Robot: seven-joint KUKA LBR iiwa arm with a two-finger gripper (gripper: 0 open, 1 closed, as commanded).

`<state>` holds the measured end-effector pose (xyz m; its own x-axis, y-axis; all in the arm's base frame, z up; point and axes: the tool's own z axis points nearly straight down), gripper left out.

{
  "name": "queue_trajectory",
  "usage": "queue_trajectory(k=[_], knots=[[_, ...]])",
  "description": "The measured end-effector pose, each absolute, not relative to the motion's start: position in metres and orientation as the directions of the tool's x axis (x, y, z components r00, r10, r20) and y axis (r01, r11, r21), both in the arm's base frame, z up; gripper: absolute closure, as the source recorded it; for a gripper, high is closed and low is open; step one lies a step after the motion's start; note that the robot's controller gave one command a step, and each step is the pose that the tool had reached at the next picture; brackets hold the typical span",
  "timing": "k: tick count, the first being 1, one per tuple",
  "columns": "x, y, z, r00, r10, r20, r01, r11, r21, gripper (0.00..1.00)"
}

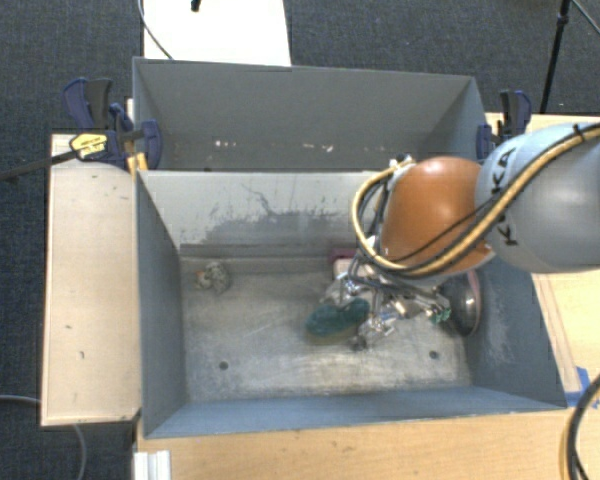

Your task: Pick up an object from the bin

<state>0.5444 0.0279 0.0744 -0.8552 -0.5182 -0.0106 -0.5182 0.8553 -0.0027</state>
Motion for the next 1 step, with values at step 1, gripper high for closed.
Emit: queue_trajectory(k=[1], knots=[[0.5520, 0.0437, 0.2738, -0.731, -0.682, -0.009, -0.682, 0.731, -0.006, 1.00]])
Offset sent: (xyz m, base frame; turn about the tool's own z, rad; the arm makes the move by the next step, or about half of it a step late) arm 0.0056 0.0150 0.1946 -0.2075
